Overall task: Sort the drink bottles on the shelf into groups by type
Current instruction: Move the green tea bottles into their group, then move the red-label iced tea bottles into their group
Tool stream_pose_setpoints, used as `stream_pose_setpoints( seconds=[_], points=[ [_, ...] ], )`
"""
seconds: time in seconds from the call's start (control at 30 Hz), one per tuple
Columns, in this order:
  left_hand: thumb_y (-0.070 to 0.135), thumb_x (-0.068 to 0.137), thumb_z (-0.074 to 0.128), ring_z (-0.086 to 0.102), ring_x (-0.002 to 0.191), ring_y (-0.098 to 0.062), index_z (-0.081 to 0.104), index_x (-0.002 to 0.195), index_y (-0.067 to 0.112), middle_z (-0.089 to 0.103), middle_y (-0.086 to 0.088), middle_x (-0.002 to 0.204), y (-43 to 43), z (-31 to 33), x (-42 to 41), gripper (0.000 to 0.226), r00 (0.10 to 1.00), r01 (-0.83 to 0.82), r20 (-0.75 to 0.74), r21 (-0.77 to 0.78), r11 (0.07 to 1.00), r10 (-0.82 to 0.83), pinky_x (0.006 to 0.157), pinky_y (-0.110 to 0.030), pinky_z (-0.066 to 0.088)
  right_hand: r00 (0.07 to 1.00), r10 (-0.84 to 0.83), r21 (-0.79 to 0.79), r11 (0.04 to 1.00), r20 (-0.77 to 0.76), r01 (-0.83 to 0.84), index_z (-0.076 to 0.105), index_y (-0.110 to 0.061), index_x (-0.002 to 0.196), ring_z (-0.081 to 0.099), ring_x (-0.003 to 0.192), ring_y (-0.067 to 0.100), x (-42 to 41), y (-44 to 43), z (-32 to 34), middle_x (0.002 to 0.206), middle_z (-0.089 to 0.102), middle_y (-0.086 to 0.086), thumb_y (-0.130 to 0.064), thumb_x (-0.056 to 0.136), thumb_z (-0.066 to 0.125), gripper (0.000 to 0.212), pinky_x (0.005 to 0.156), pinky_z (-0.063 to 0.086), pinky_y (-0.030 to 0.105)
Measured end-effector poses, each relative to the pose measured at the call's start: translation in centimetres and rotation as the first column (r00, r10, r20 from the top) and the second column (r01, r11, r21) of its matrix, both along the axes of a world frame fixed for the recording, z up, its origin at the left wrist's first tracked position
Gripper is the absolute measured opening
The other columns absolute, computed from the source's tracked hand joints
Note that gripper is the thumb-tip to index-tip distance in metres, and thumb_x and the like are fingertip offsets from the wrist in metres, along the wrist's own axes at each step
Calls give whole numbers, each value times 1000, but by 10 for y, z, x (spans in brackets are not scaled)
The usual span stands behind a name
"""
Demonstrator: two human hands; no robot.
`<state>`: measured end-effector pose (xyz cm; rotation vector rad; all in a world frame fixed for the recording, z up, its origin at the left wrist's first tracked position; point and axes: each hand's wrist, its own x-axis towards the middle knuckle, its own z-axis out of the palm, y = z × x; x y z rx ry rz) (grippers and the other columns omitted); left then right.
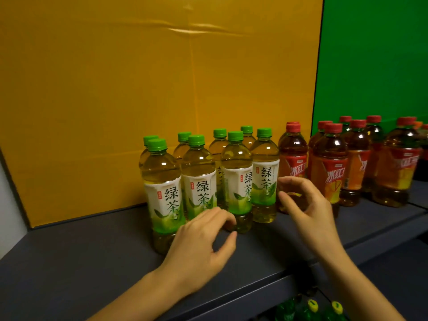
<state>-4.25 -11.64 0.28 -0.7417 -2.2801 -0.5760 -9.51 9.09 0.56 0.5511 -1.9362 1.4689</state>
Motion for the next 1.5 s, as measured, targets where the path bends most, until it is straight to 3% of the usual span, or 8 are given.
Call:
stream_pose_setpoints(
  seconds=[0.1, 0.3, 0.47, 0.57, 0.83, 0.93, 1.1, 1.5],
  points=[
    [45, 84, 48, 49, 88, 1, 54, 105, 31, 52, 19, 98, 29, -2, -14, 26, 995, 46, 89, 40, 998, -49, 63, -8, 38, 998, -30, 31, 999, 57, 28, 54, -31, 113, 57, 107, 2, -17, 27, -2, 116, 61, -4, -7, 89, 55, 33, 85, 49, 15],
    [40, 87, 49, 33, 127, 3, 33, 134, 26, 34, 16, 137, 93, -3, -54, 52, 979, 48, 199, 29, 998, -53, 106, -20, 32, 979, 20, 99, 994, 200, -41, 29, -26, 142, 33, 134, 6, -46, 64, -13, 146, 35, -8, -9, 91, 51, 58, 113, 31, 35],
    [24, 94, 47, 10, 143, -4, 2, 147, 18, 5, 7, 156, 145, -2, -87, 69, 956, -88, 291, 134, 987, 46, 115, -18, 12, 944, 198, 167, 954, 265, -247, 0, -32, 143, 9, 123, -29, -62, 76, -15, 137, 8, -38, -15, 95, 44, 68, 99, 11, -5],
    [11, 94, 44, -2, 144, -9, -11, 146, 13, -6, 0, 157, 171, -5, -107, 75, 935, -201, 330, 202, 959, 126, 115, -19, 4, 909, 290, 131, 931, 300, -340, -6, -37, 139, 7, 116, -34, -78, 84, -15, 131, 7, -42, -20, 97, 40, 65, 96, 9, -8],
    [14, 86, 59, 25, 139, -20, 2, 144, 4, 24, -10, 148, 201, -22, -152, 82, 913, -361, 350, 457, 813, 209, 112, -41, 30, 885, 410, 15, 906, 220, -423, 16, -53, 116, 20, 100, -43, -109, 100, -8, 117, 20, -44, -16, 97, 38, 47, 83, 19, -12],
    [12, 85, 60, 30, 135, -17, 5, 142, 5, 28, -8, 145, 209, -23, -157, 79, 910, -391, 334, 495, 776, 246, 111, -37, 32, 870, 448, -7, 890, 207, -457, 17, -55, 119, 26, 109, -36, -118, 99, -8, 120, 26, -44, -20, 98, 38, 46, 94, 22, -5],
    [10, 84, 62, 31, 133, -16, 12, 140, 5, 31, -9, 143, 210, -22, -161, 75, 898, -432, 314, 495, 754, 308, 110, -27, 29, 838, 482, -125, 876, 256, -465, 21, -41, 139, 39, 130, 2, -133, 89, -3, 139, 41, -15, -39, 96, 37, 45, 115, 28, 37],
    [8, 83, 63, 31, 136, -24, 9, 143, 1, 30, -15, 146, 210, -27, -179, 81, 865, -501, 348, 558, 662, 362, 112, -43, 29, 817, 335, -229, 940, 470, -254, 26, -12, 138, 40, 128, 25, -158, 72, 12, 131, 44, 8, -19, 100, 32, 40, 104, 30, 32]
  ],
)
